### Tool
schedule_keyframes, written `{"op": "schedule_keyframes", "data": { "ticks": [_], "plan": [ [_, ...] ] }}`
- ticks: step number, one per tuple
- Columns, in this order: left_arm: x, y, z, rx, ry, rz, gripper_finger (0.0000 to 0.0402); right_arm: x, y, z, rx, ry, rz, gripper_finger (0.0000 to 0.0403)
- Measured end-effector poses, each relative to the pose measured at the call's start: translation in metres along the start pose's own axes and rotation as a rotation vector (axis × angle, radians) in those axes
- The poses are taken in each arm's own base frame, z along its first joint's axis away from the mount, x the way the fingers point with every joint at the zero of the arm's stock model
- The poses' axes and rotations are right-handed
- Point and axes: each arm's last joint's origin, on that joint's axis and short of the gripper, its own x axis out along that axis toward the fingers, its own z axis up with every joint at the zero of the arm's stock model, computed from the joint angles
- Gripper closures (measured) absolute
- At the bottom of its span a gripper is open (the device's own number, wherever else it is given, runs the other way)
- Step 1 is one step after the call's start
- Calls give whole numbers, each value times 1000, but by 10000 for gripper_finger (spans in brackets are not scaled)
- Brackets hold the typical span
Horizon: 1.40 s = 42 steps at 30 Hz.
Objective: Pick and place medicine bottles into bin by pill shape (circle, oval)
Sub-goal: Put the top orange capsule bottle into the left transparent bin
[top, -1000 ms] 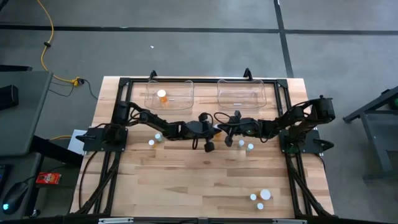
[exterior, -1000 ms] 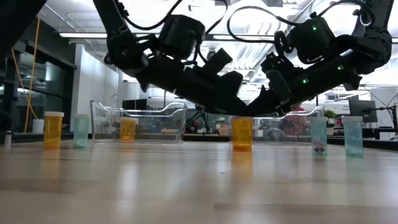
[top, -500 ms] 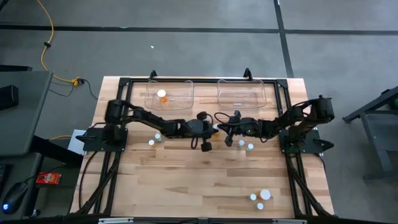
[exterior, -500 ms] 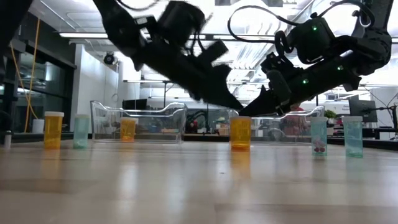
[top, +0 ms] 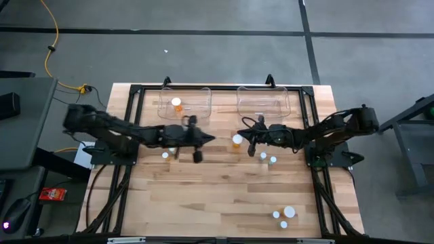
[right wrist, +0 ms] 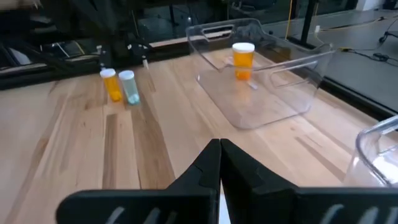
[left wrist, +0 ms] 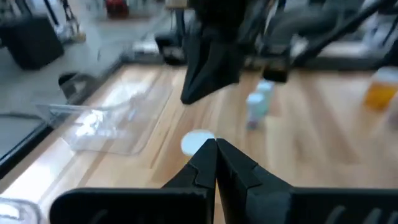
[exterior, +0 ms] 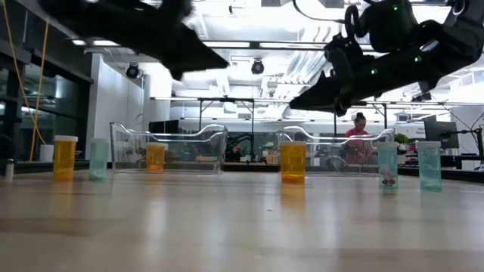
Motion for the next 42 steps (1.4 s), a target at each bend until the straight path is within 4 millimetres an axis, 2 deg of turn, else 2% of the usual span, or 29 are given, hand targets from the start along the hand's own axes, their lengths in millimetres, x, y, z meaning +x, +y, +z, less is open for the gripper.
{"op": "schedule_keyframes", "data": {
  "ticks": [4,6,8,12,17,22,28,32,36,42],
  "plan": [
    [-37,-1,-9,-56,-143,-44,401,-7,-1,6,-4,18,-3,402],
    [-48,0,-13,-94,-177,-58,401,-11,-2,9,10,24,-11,398],
    [-53,2,-17,-123,-179,-35,401,-15,-3,12,17,29,-34,387],
    [-48,5,-20,-128,-153,32,401,-23,-6,20,42,6,-108,347],
    [-19,8,-10,-117,-64,73,381,-32,-9,33,44,-75,-168,277],
    [33,7,-3,10,78,101,308,-37,-8,46,10,-173,-164,225],
    [104,5,3,62,158,35,193,-38,-8,50,-13,-210,-161,206],
    [143,5,-2,68,259,46,138,-38,-8,50,-11,-209,-144,206],
    [164,6,-6,88,360,50,113,-38,-8,50,-13,-204,-142,206],
    [169,10,-10,37,395,18,108,-38,-8,49,-17,-193,-142,206]
  ]
}}
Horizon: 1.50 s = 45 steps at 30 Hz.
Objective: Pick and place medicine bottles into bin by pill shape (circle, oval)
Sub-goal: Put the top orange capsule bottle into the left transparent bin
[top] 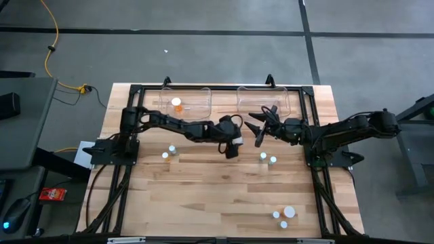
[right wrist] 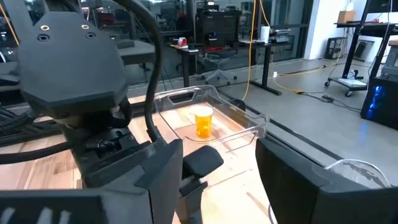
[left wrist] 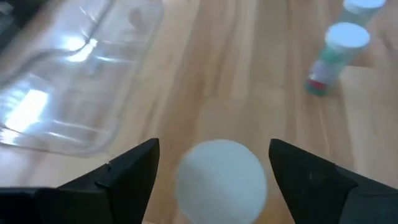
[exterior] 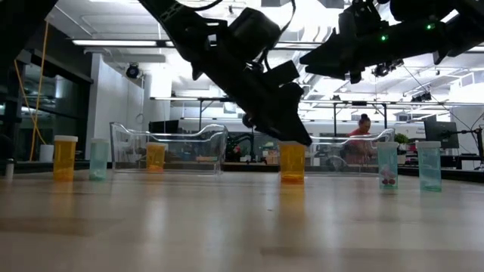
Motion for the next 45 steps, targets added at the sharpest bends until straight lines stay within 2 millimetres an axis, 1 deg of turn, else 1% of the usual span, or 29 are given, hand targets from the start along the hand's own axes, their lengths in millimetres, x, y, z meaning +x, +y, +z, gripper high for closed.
{"op": "schedule_keyframes", "data": {
  "ticks": [3,8,16,22,28,32,35,38,41,45],
  "plan": [
    [1,3,-3,-30,32,-41,108,0,0,0,-1,4,0,206],
    [1,5,-9,-27,92,-45,108,0,0,0,2,4,0,206],
    [1,4,-6,-12,63,-86,114,0,0,0,17,3,0,206],
    [1,4,-6,-12,60,-58,152,0,0,0,17,4,0,206],
    [1,3,-6,-13,60,-93,195,0,0,0,17,5,0,206],
    [-4,3,-4,-3,64,-116,212,0,0,-1,14,10,0,206],
    [-20,7,5,5,80,-122,211,0,0,-1,14,11,-1,206],
    [-49,13,14,12,136,-121,205,0,0,-1,14,11,-1,206],
    [-90,19,25,19,184,-123,204,0,0,-2,12,17,-1,206],
    [-157,27,40,28,168,-89,205,0,0,-2,8,24,-1,206]
  ]
}}
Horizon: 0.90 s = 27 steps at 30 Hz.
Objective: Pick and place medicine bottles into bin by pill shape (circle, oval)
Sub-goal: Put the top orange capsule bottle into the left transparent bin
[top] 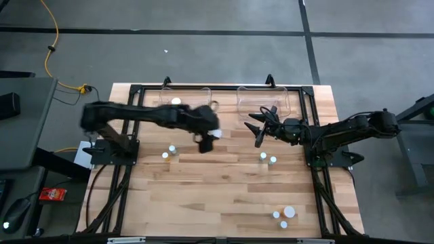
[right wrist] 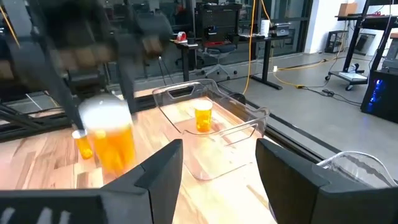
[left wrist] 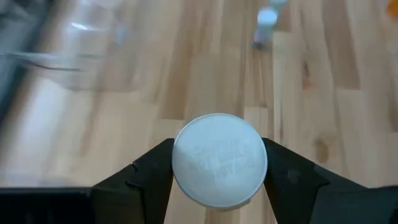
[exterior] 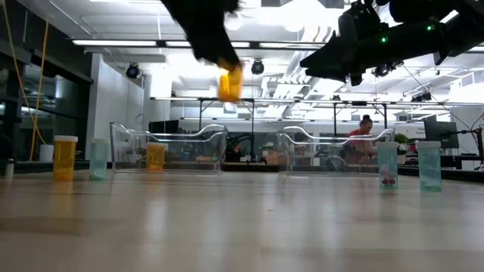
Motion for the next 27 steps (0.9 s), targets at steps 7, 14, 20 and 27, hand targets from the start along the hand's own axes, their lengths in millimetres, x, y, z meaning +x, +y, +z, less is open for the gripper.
{"op": "schedule_keyframes", "data": {
  "ticks": [7,14,20,27],
  "plan": [
    [-100,19,-1,-109,-239,368,205,0,0,0,0,0,0,206],
    [-80,70,-39,-313,-138,491,206,0,0,0,0,0,0,206],
    [-18,109,-79,-485,-73,463,205,0,0,0,0,1,0,206],
    [31,115,-118,-550,-52,460,203,0,0,-1,-6,13,-1,206]
  ]
}}
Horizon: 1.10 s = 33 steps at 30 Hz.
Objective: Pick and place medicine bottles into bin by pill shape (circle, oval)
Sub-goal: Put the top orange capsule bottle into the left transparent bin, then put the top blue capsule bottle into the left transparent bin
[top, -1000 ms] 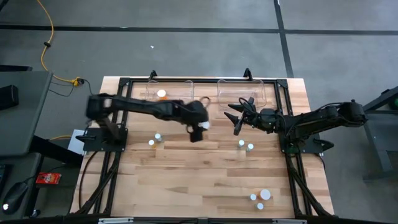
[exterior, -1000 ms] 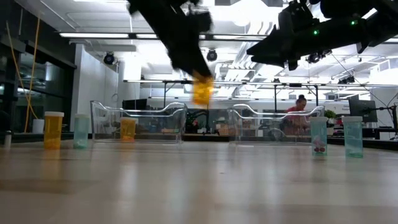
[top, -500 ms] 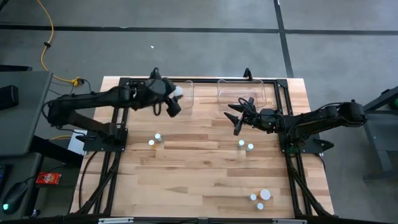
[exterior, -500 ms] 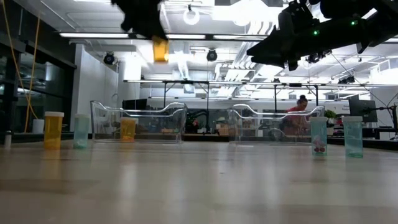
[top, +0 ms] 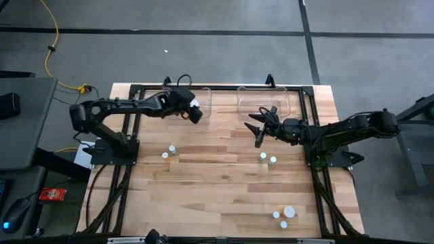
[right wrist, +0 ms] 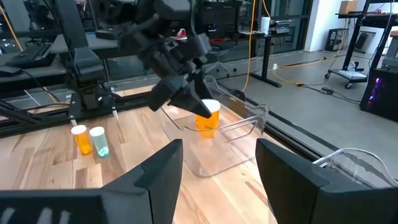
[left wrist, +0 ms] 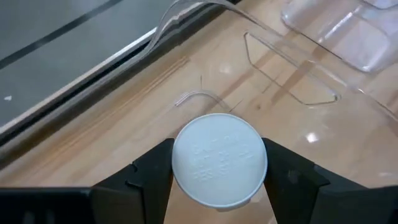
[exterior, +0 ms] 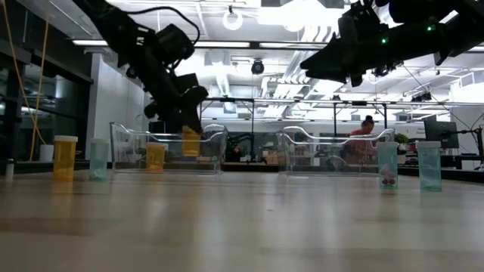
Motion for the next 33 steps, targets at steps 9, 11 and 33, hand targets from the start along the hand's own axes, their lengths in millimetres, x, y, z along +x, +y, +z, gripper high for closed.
{"op": "schedule_keyframes", "data": {
  "ticks": [9,11,33],
  "plan": [
    [15,0,-12,-20,5,67,202,0,0,0,0,1,0,206],
    [17,-1,-14,-15,14,68,202,0,0,0,2,2,0,206],
    [-17,2,1,55,-11,-11,120,0,0,0,8,1,0,206]
  ]
}}
